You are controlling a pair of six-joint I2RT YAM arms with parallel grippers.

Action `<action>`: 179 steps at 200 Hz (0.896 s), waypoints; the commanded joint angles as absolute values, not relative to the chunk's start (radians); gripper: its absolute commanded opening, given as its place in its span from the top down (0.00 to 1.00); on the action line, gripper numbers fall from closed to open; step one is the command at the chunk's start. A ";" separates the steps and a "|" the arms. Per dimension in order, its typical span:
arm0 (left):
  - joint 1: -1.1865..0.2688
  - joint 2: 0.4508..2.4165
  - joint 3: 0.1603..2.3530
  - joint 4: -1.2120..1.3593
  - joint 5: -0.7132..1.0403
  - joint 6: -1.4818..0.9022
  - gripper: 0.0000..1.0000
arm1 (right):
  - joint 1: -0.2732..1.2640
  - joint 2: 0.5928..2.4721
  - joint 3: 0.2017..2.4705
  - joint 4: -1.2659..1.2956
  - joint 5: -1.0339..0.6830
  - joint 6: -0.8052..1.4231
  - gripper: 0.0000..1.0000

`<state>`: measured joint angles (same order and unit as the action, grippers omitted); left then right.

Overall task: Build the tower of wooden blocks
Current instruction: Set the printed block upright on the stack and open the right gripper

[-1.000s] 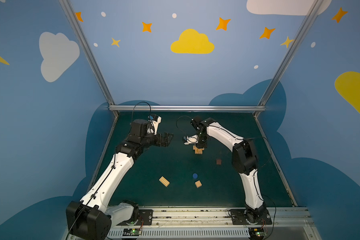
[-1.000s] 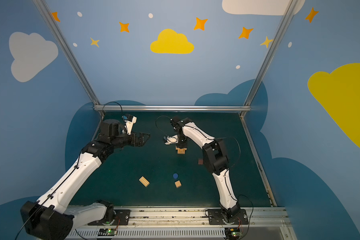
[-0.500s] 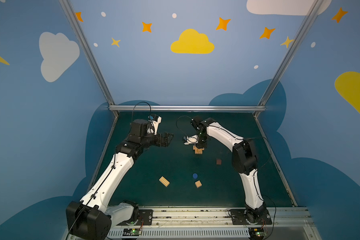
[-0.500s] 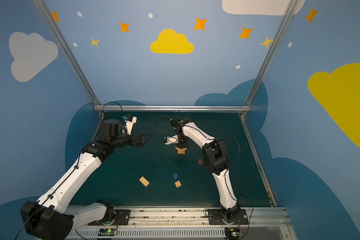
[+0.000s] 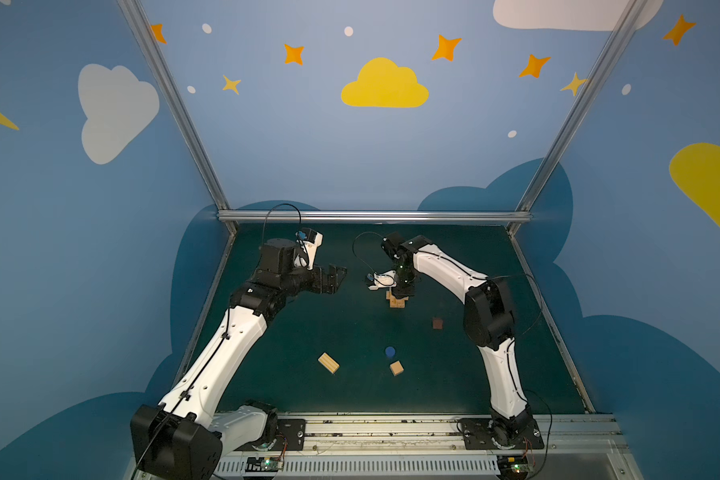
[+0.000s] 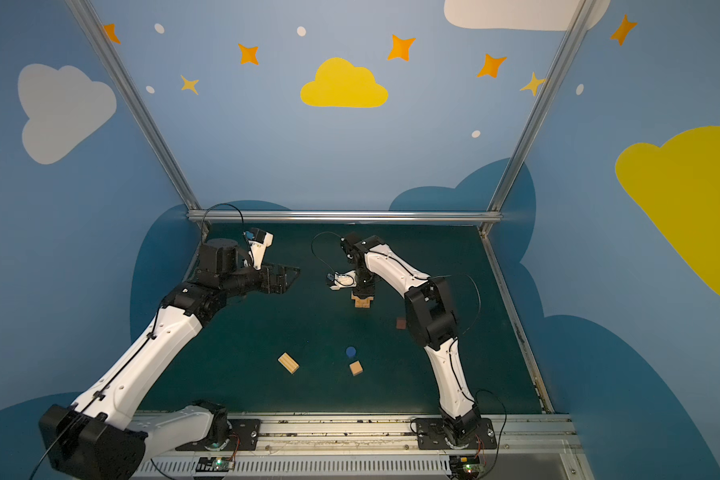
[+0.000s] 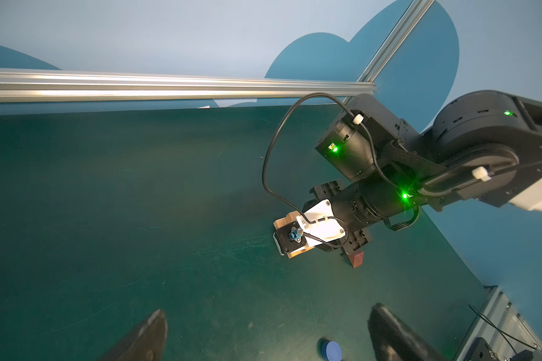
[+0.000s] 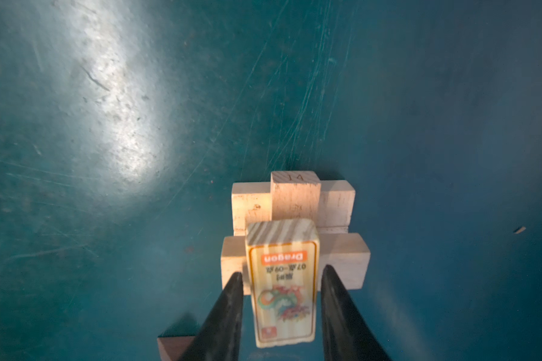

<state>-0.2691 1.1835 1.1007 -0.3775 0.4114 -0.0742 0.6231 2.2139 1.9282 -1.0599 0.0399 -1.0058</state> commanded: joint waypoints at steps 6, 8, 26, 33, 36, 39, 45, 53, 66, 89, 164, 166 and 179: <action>-0.268 1.168 1.093 -0.356 0.423 -0.061 0.00 | 0.620 2.229 1.956 -1.082 0.032 -1.004 0.62; -0.268 1.167 1.094 -0.356 0.422 -0.061 0.00 | 0.620 2.229 1.956 -1.082 0.032 -1.003 0.62; -0.268 1.168 1.093 -0.356 0.423 -0.059 0.00 | 0.620 2.227 1.956 -1.078 0.039 -1.002 0.62; -0.268 1.166 1.093 -0.357 0.424 -0.060 0.00 | 0.620 2.225 1.957 -1.077 0.041 -1.001 0.62; -0.268 1.167 1.093 -0.357 0.424 -0.059 0.00 | 0.620 2.225 1.957 -1.075 0.041 -1.000 0.62; -0.269 1.167 1.093 -0.356 0.422 -0.060 0.00 | 0.620 2.225 1.957 -1.074 0.043 -0.999 0.62; -0.268 1.166 1.093 -0.356 0.422 -0.059 0.00 | 0.619 2.224 1.959 -1.077 0.040 -0.997 0.62; -0.268 1.166 1.092 -0.354 0.422 -0.060 0.00 | 0.618 2.225 1.963 -1.081 0.035 -0.995 0.62; -0.269 1.166 1.092 -0.354 0.422 -0.060 0.00 | 0.618 2.224 1.968 -1.083 0.032 -0.991 0.62; -0.269 1.166 1.092 -0.355 0.421 -0.062 0.00 | 0.618 2.227 1.972 -1.088 0.032 -0.993 0.64; -0.268 1.166 1.092 -0.353 0.422 -0.064 0.00 | 0.617 2.236 1.987 -1.112 0.029 -0.995 0.66; -0.269 1.166 1.092 -0.354 0.423 -0.063 0.00 | 0.617 2.235 1.987 -1.112 0.029 -0.995 0.66; -0.269 1.166 1.091 -0.352 0.424 -0.063 0.00 | 0.617 2.232 1.987 -1.112 0.029 -0.996 0.66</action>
